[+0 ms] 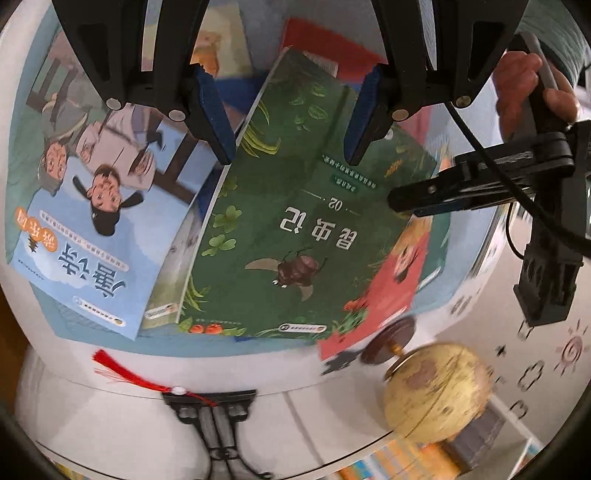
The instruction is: Organize books
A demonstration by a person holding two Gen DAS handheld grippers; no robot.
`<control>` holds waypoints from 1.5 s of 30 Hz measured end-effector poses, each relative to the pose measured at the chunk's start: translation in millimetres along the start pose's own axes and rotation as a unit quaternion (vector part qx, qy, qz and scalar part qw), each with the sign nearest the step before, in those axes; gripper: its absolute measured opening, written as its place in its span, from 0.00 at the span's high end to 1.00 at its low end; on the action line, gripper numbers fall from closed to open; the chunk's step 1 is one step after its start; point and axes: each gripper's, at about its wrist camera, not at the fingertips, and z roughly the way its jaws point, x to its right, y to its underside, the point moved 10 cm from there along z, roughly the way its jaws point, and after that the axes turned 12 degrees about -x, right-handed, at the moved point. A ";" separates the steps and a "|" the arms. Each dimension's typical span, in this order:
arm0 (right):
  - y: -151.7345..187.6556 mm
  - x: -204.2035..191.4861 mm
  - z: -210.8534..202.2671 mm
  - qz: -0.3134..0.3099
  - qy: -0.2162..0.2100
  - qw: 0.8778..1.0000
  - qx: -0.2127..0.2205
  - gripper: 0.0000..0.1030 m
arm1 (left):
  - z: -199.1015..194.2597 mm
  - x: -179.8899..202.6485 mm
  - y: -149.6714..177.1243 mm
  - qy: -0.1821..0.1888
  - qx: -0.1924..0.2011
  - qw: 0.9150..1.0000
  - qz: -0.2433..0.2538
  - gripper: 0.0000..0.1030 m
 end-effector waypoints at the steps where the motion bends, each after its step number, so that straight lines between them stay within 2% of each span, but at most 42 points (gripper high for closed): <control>1: 10.1 -4.3 1.0 -0.016 0.005 1.000 -0.007 0.42 | -0.6 -0.6 12.3 0.008 -0.003 1.000 -0.006 0.56; 4: 49.8 -12.7 7.8 -0.061 0.019 0.997 -0.040 0.41 | 0.6 2.7 66.9 0.031 -0.024 0.999 -0.012 0.56; 9: 120.5 -14.3 12.8 -0.090 -0.009 0.992 -0.090 0.41 | 19.6 14.7 160.3 0.063 -0.063 0.995 -0.046 0.56; 12: 149.8 -13.6 9.0 -0.101 -0.013 0.989 -0.104 0.42 | 22.3 19.9 187.7 0.067 -0.049 0.995 -0.063 0.56; 16: 166.0 -2.0 0.9 -0.075 0.001 0.994 -0.085 0.44 | 18.2 16.5 193.7 0.055 -0.025 0.994 -0.090 0.56; 18: 169.3 1.5 0.3 -0.067 0.011 0.995 -0.069 0.58 | 21.1 20.1 192.3 0.043 -0.017 0.995 -0.087 0.56; 21: 170.3 -5.6 3.0 -0.067 0.022 0.996 -0.046 0.64 | 24.0 26.2 184.9 0.029 -0.004 0.997 -0.076 0.56; 23: 170.3 -8.1 3.0 -0.066 0.048 0.996 -0.033 0.64 | 20.5 30.0 183.6 0.029 0.008 0.997 -0.071 0.56; 25: 171.3 -6.1 2.6 -0.056 0.048 0.997 -0.024 0.64 | 3.5 35.8 189.0 0.068 0.033 0.995 -0.068 0.60; 27: 170.8 -1.7 2.0 -0.029 0.020 0.999 -0.020 0.64 | -23.5 50.9 193.9 0.155 0.063 0.983 -0.071 0.64; 29: 171.8 -0.6 0.5 -0.021 -0.004 1.000 -0.016 0.64 | -39.8 61.1 197.9 0.200 0.082 0.974 -0.072 0.65; 30: 173.2 -1.0 0.4 -0.021 -0.008 1.000 -0.016 0.63 | -41.0 64.6 198.6 0.199 0.088 0.974 -0.070 0.65; 32: 176.2 -2.2 0.9 -0.028 0.004 1.000 -0.010 0.63 | -29.0 67.8 196.7 0.173 0.088 0.979 -0.070 0.65; 34: 177.5 -3.7 1.3 -0.029 0.012 1.000 0.001 0.62 | -6.2 63.2 192.4 0.140 0.076 0.984 -0.080 0.66; 35: 177.9 -4.2 0.9 -0.025 0.012 1.000 0.007 0.62 | 8.7 58.9 192.4 0.131 0.062 0.986 -0.087 0.70; 36: 178.0 -5.4 1.5 -0.021 0.012 1.000 0.010 0.62 | 21.7 58.8 194.6 0.138 0.046 0.985 -0.095 0.78; 38: 178.9 -6.1 1.2 -0.020 0.015 1.000 0.017 0.62 | 38.3 54.3 205.3 0.157 0.027 0.980 -0.118 0.80; 41: 182.7 -6.4 -0.2 -0.016 0.010 1.000 0.017 0.62 | 41.1 57.3 205.0 0.174 0.041 0.974 -0.141 0.83; 42: 185.9 -5.5 -1.9 -0.004 -0.004 1.000 0.011 0.61 | 39.1 58.7 204.8 0.186 0.043 0.971 -0.146 0.88; 44: 190.4 -3.6 -4.6 0.017 -0.040 0.999 -0.002 0.60 | 30.7 64.5 199.5 0.227 0.050 0.960 -0.153 0.89; 45: 192.8 -1.9 -6.1 0.033 -0.067 0.997 -0.013 0.60 | 25.0 69.0 196.6 0.255 0.052 0.953 -0.157 0.89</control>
